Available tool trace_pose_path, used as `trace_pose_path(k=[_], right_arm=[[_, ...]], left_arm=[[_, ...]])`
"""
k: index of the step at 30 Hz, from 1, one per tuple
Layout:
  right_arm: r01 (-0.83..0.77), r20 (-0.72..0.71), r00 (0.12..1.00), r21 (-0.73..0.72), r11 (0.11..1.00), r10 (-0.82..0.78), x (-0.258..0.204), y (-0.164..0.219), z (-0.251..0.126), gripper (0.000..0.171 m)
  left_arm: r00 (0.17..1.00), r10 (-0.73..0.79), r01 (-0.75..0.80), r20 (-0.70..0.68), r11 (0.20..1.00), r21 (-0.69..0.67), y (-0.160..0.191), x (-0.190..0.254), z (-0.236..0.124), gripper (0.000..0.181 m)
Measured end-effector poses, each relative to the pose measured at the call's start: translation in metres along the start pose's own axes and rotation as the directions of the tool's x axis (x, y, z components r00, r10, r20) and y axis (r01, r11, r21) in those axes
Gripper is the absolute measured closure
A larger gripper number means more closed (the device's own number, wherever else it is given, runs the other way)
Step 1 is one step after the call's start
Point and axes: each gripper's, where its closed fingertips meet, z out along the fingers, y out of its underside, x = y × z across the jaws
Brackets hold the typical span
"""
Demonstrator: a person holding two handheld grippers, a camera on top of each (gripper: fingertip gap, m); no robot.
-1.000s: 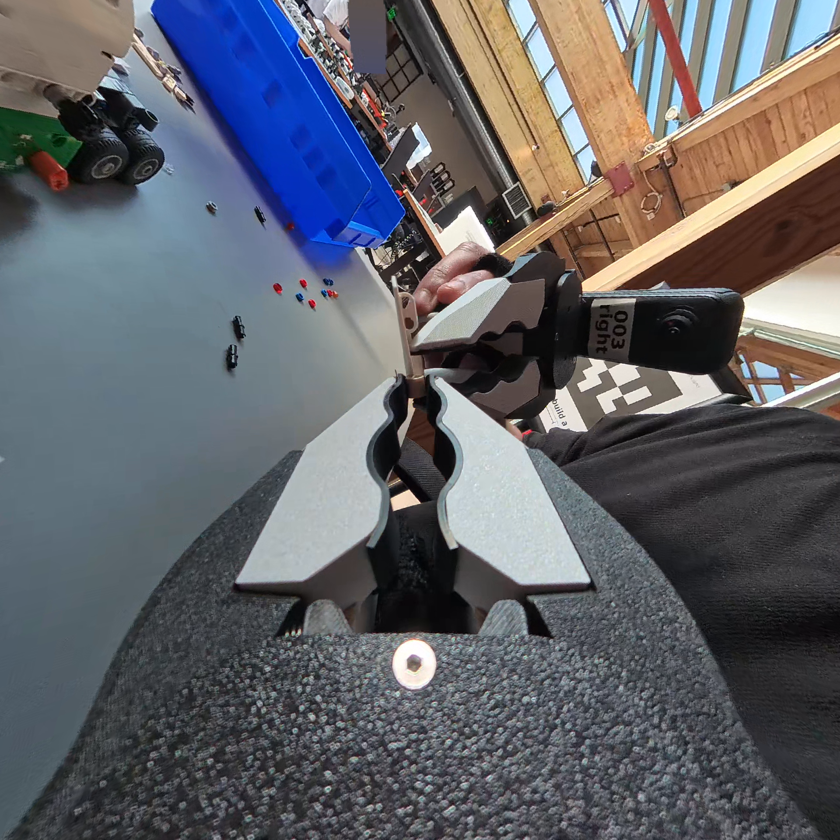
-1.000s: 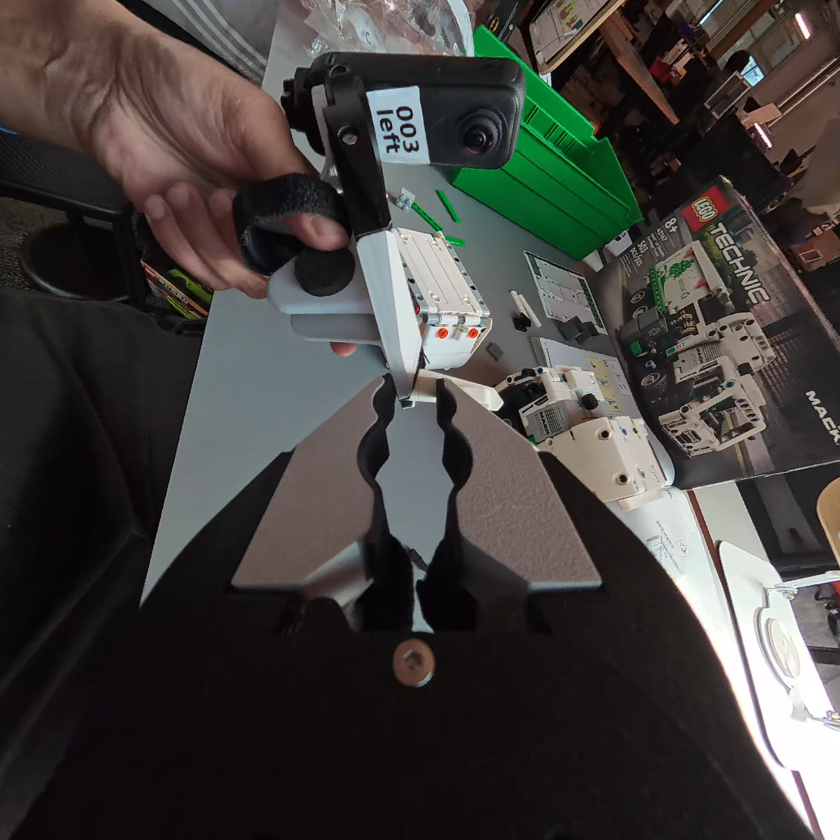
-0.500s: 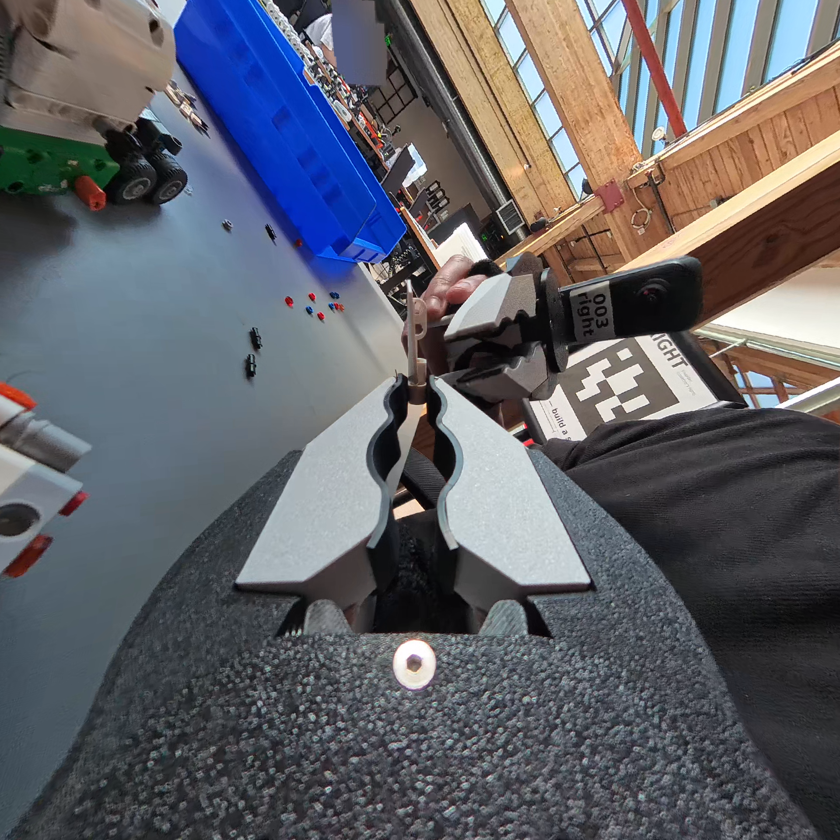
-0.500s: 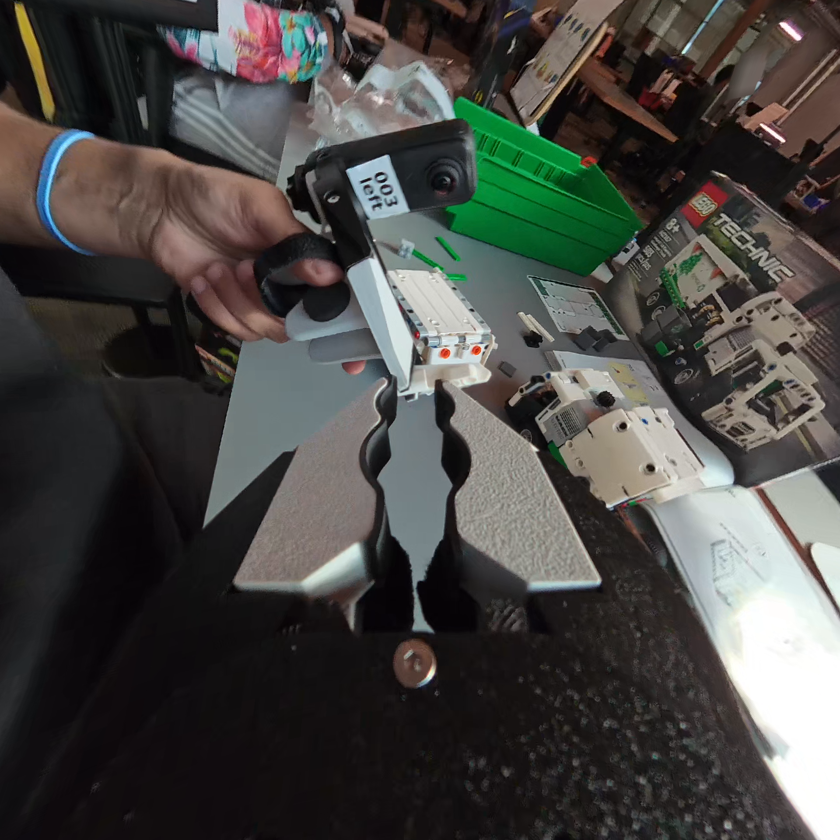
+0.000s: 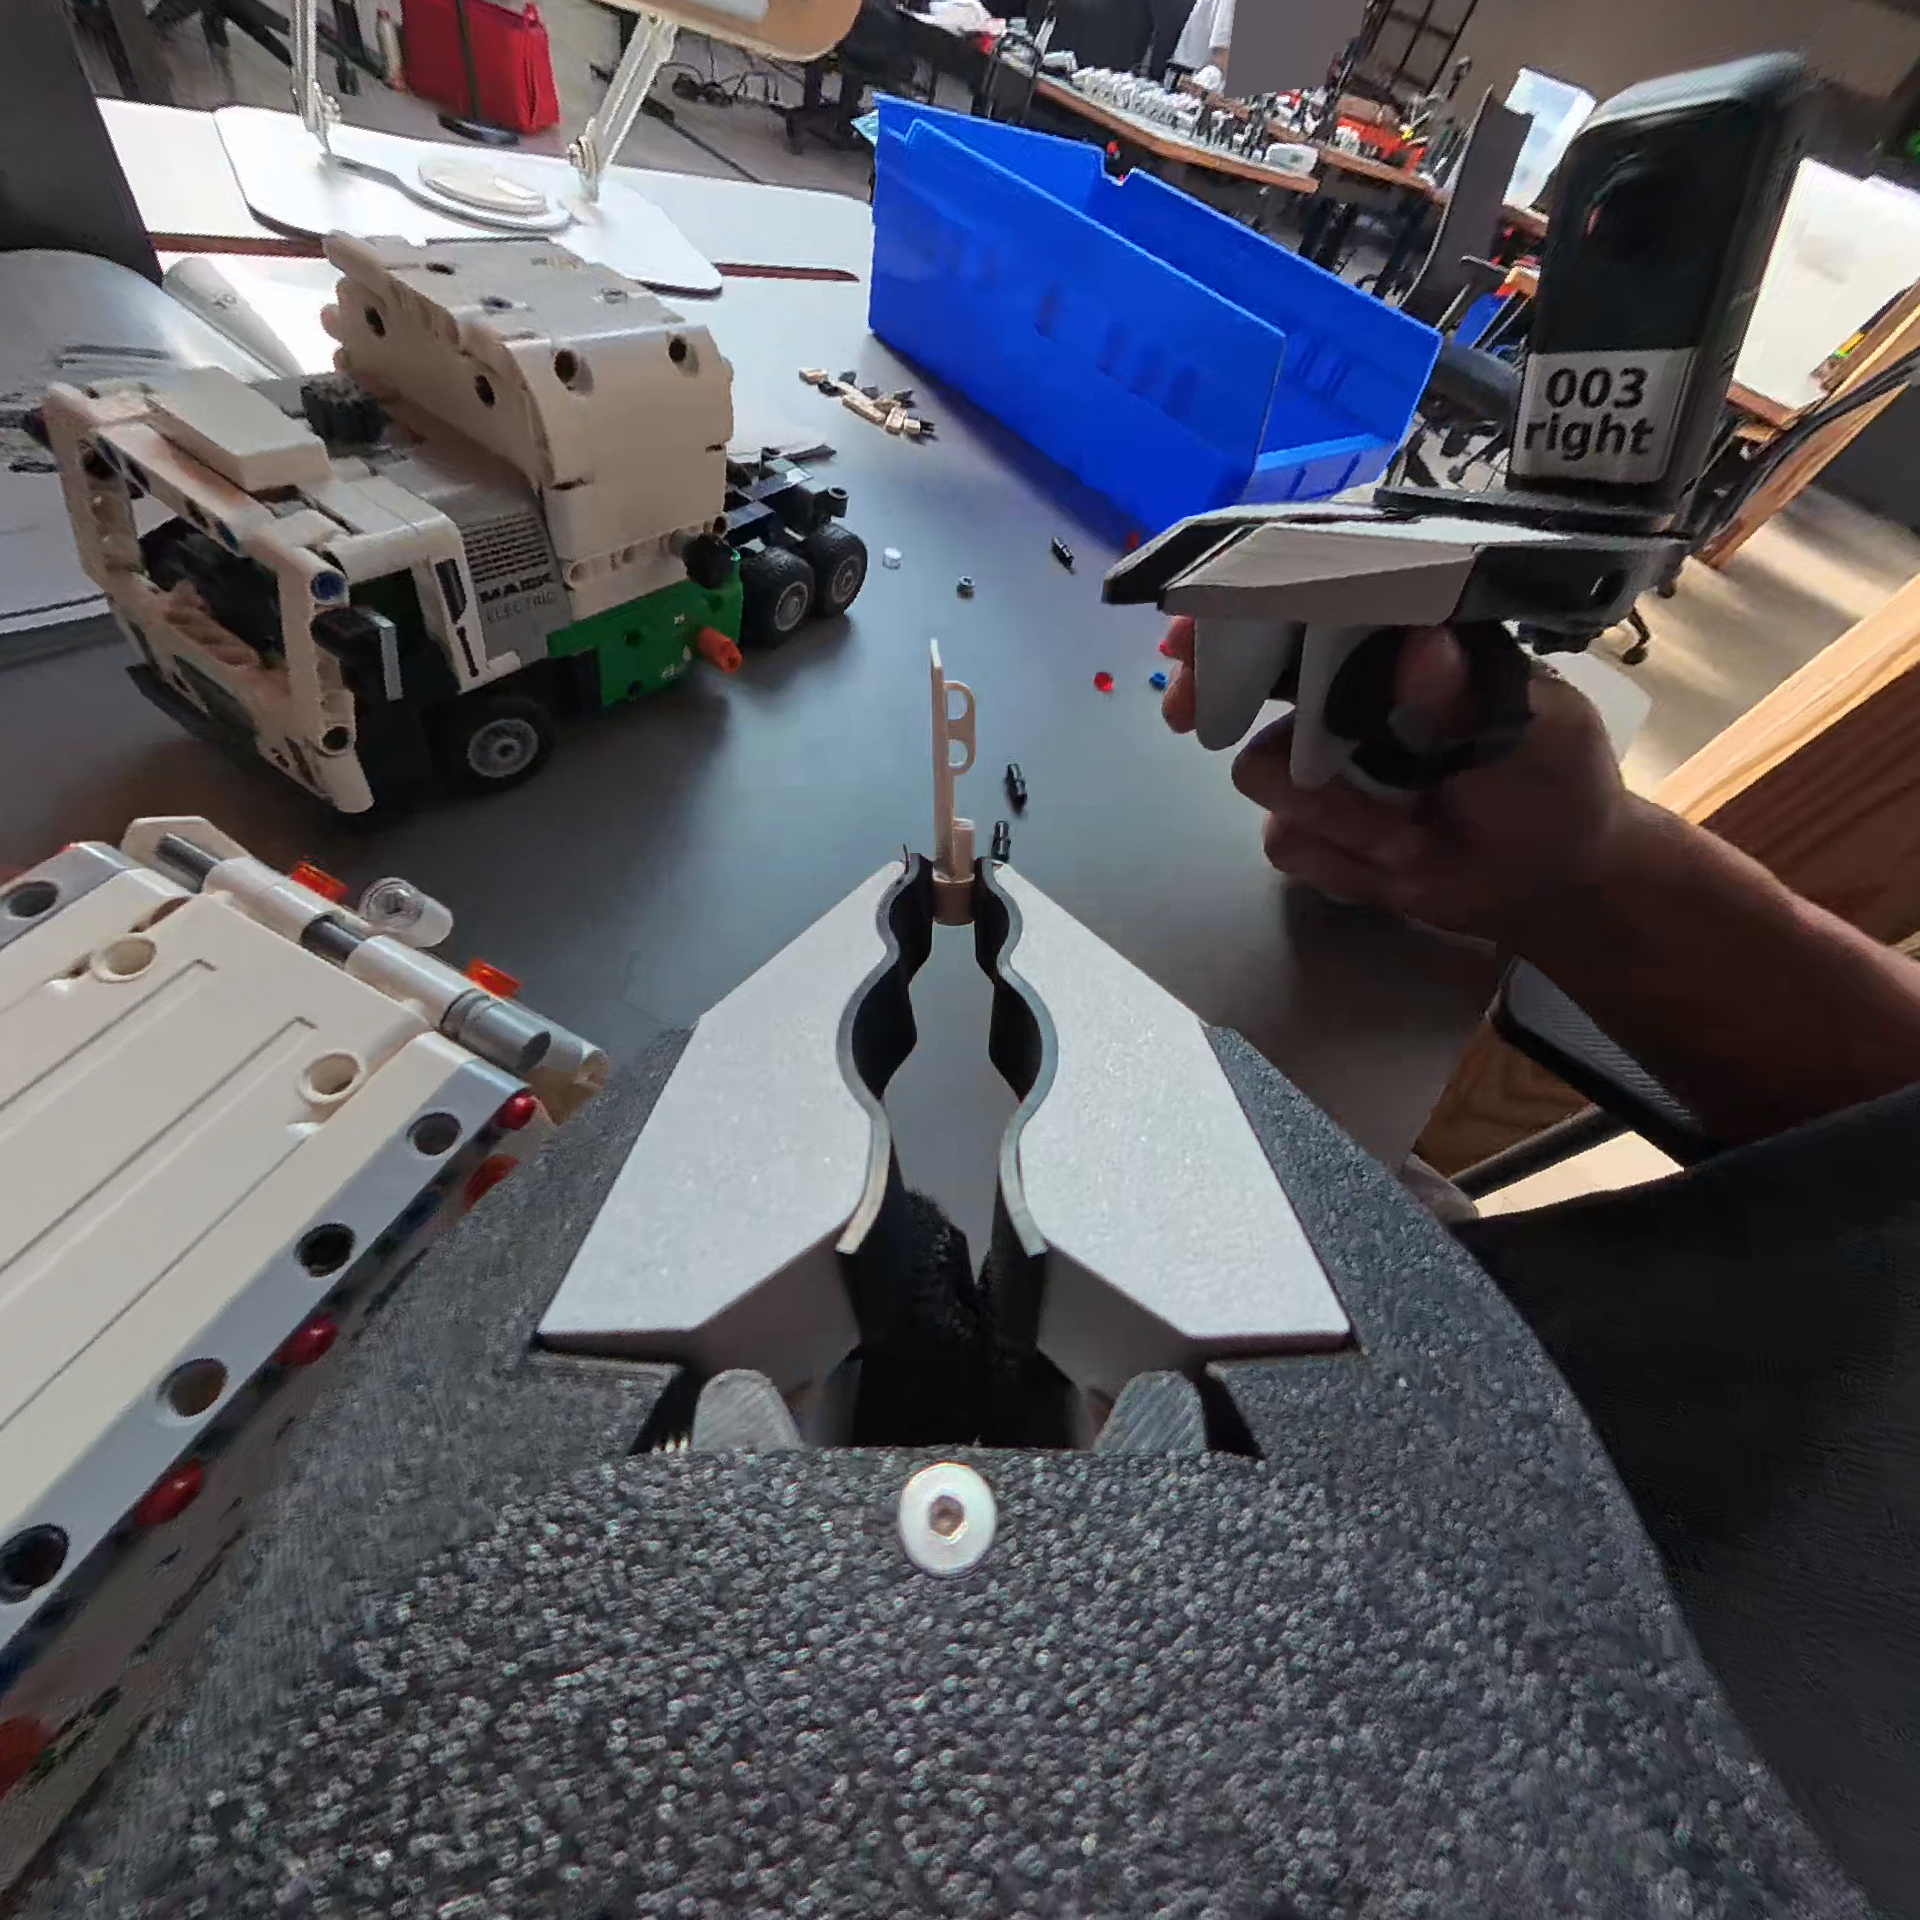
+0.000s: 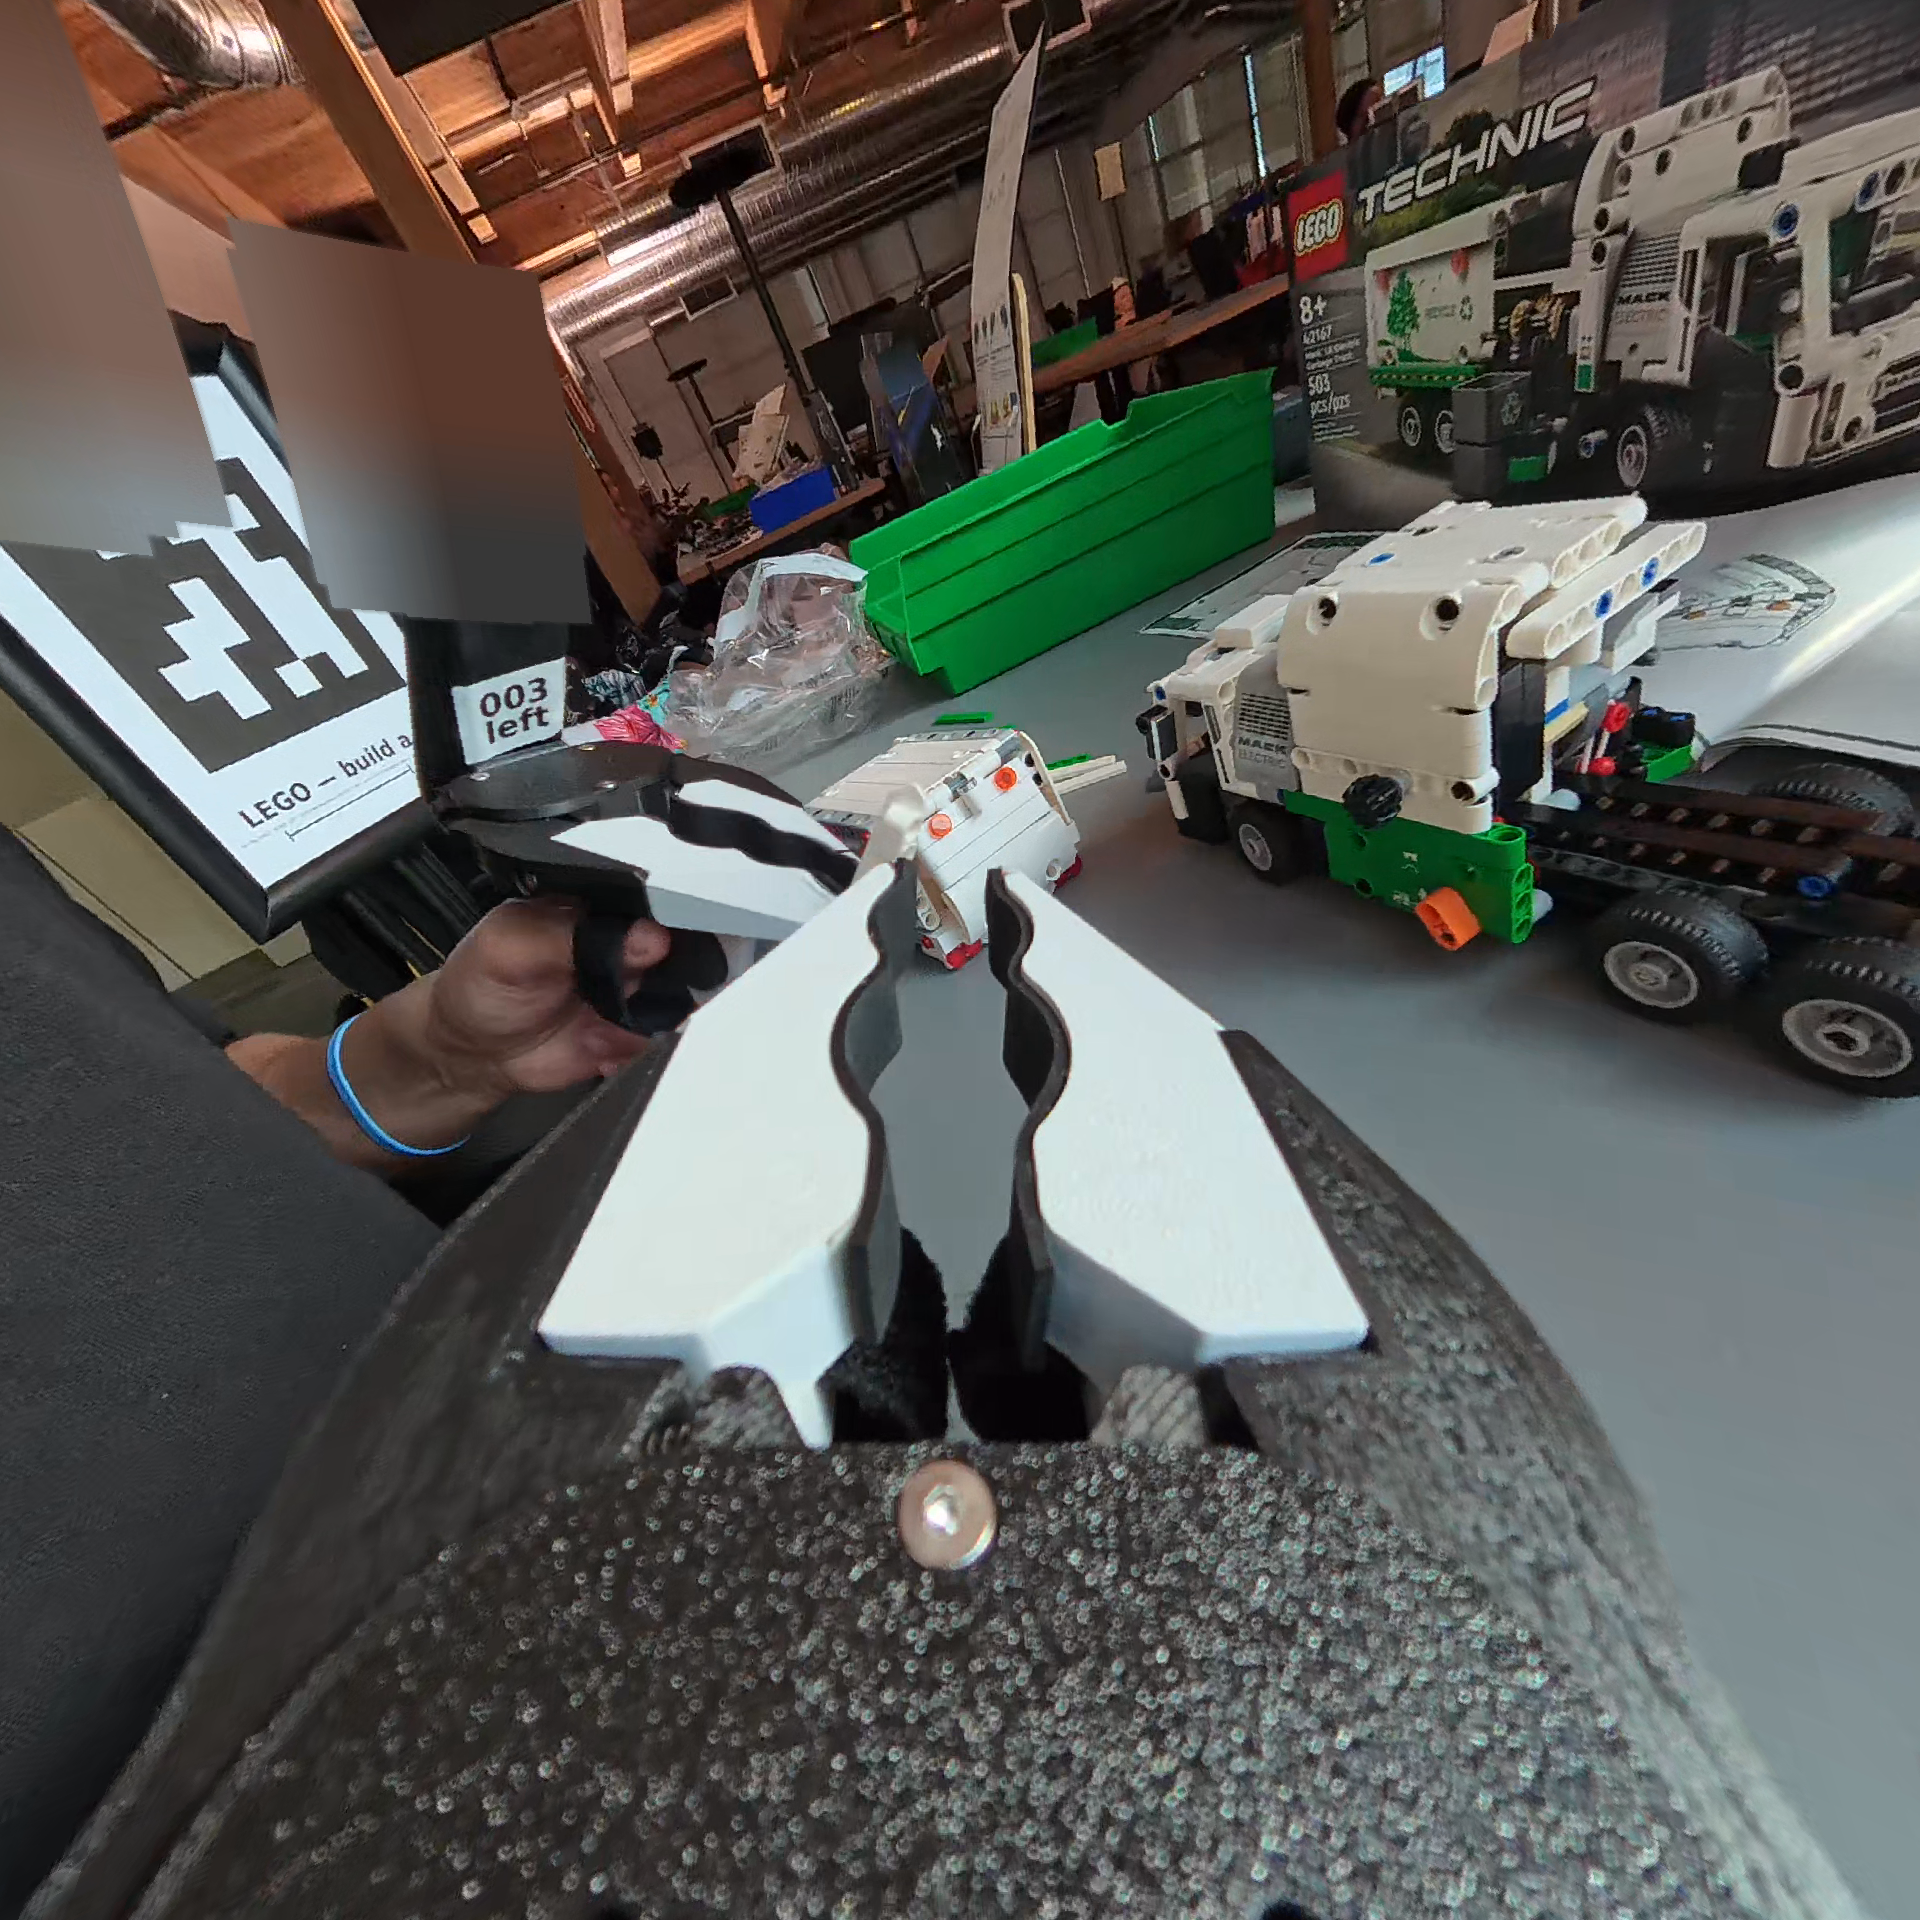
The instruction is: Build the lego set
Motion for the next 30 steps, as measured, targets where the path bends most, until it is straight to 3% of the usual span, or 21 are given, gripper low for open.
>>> trace_pose_path(k=[4, 8, 11, 18, 30], right_arm=[[-0.023, -0.056, 0.998, -0.076, 0.997, 0.018, 0.012, 0.01, 0.008, 0.157], [-0.049, -0.014, 0.999, -0.192, 0.98, 0.048, 0.0, 0.026, 0.019, 0.154], [-0.05, -0.017, 0.999, -0.192, 0.98, 0.048, -0.004, 0.028, 0.028, 0.154], [-0.071, 0.102, 0.991, -0.114, 0.991, 0.083, -0.022, 0.016, 0.03, 0.16], [-0.22, 0.335, 0.919, -0.002, 0.975, 0.208, -0.047, 0.002, 0.021, 0.163]], left_arm=[[1.0, 0.006, -0.005, 0.02, 1.0, -0.024, 0.005, -0.001, 0.004, 0.175], [0.999, 0.017, -0.015, 0.043, 0.999, -0.047, 0.008, -0.003, 0.007, 0.175], [0.999, 0.024, -0.023, 0.028, 0.999, -0.048, 0.007, 0.001, 0.009, 0.175], [0.979, -0.105, 0.11, -0.173, 0.994, 0.02, -0.003, 0.027, 0.009, 0.175], [0.823, -0.31, 0.378, -0.476, 0.925, 0.05, -0.019, 0.059, -0.001, 0.176]])
